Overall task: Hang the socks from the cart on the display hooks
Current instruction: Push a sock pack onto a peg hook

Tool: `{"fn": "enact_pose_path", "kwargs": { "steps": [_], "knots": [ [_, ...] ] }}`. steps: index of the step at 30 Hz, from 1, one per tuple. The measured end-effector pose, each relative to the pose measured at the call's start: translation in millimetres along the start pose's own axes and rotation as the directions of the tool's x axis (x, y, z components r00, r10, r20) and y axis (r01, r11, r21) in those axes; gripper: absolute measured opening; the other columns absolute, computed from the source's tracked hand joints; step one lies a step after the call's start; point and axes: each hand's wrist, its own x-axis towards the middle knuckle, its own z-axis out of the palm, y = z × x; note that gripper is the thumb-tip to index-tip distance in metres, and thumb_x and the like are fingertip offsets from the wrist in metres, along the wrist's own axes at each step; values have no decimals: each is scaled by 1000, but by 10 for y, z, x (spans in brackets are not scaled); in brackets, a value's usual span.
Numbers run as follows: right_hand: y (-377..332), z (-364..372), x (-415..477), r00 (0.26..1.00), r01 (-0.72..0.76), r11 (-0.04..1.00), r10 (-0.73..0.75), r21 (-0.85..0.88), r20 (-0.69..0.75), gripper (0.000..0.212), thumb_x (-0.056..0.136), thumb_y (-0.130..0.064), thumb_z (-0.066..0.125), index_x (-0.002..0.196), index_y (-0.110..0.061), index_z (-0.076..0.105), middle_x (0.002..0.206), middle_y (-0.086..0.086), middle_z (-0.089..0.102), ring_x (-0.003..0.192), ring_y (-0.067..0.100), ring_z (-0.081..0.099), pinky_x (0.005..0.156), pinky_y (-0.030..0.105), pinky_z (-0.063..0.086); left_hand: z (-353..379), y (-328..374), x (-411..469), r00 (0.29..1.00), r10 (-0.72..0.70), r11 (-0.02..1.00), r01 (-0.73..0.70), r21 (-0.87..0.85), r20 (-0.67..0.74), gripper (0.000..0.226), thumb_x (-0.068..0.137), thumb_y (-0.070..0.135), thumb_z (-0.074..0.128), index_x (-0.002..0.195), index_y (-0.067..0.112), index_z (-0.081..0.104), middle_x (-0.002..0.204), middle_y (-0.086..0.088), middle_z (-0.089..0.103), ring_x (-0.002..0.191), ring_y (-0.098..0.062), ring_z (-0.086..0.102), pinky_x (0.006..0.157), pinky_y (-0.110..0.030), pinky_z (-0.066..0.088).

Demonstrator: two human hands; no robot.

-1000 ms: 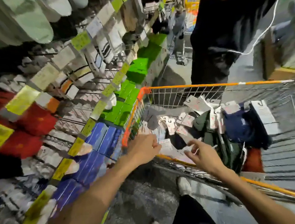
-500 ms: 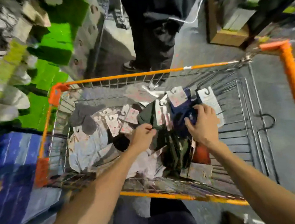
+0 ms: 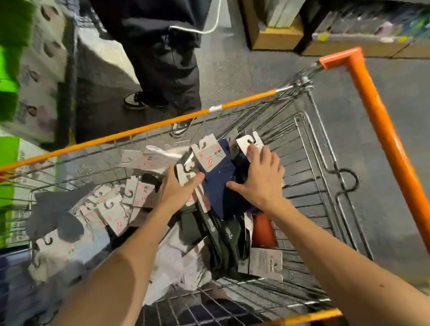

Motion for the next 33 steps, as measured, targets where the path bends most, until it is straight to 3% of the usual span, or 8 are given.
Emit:
{"fn": "enact_pose_path", "kwargs": {
  "steps": [6,13,15,17,20,23,26,33],
  "knots": [
    [91,-43,111,992,-23,995,12,92,122,74,77,-53,78,132,-21,41,139,4,42,134,34,32,103,53,35,96,-9,22,989,-139,990,141,-29,50,113,64,80,69,152,23,28,151,-4,45,137,-32,42,111,-49,37],
    [230,-42,143,978,-45,951,-21,307,208,69,81,-26,79,134,-6,41,122,19,56,113,38,53,87,41,44,49,-5,-71,981,133,972,-102,210,-141,58,75,67,72,105,20,55,146,-2,31,141,-27,25,111,-45,29],
    [250,-41,107,972,-99,906,0,411,234,55,84,-19,74,130,-7,46,112,13,63,104,33,60,79,35,46,32,35,-93,984,140,988,-131,83,-106,52,77,60,74,96,19,49,121,-3,49,122,-29,45,87,-38,40],
    [244,-65,93,966,-165,831,27,531,258,39,85,-12,73,118,-11,53,99,4,64,93,24,62,76,32,48,41,82,-127,992,118,991,-120,-50,-44,59,79,54,76,110,18,42,112,2,51,108,-23,50,79,-34,39],
    [230,-110,91,946,-289,661,87,693,311,21,87,-5,71,96,-17,56,90,2,65,81,18,62,75,30,52,80,137,-155,999,53,973,-49,-226,11,94,78,55,77,146,24,21,152,-2,37,134,-22,39,105,-38,34],
    [148,-119,38,905,-408,479,102,777,413,13,89,-3,69,87,-14,63,85,8,70,76,21,66,68,28,57,149,191,-181,994,-15,928,52,-370,104,109,73,63,77,157,24,18,157,4,33,144,-21,34,115,-38,30],
    [16,-40,-2,867,-468,412,44,782,496,11,89,-3,66,91,-14,65,90,13,72,83,28,70,81,41,57,121,181,-214,989,-81,919,122,-374,124,89,70,61,81,142,20,47,136,8,56,123,-18,54,106,-41,44],
    [-85,-6,-101,782,-571,339,-52,748,621,17,87,-7,66,101,-3,74,102,16,76,93,34,71,92,47,54,-205,-111,-441,998,-61,943,49,-330,-26,60,83,41,78,135,21,57,126,7,62,112,-17,59,93,-33,46]
  ]
}}
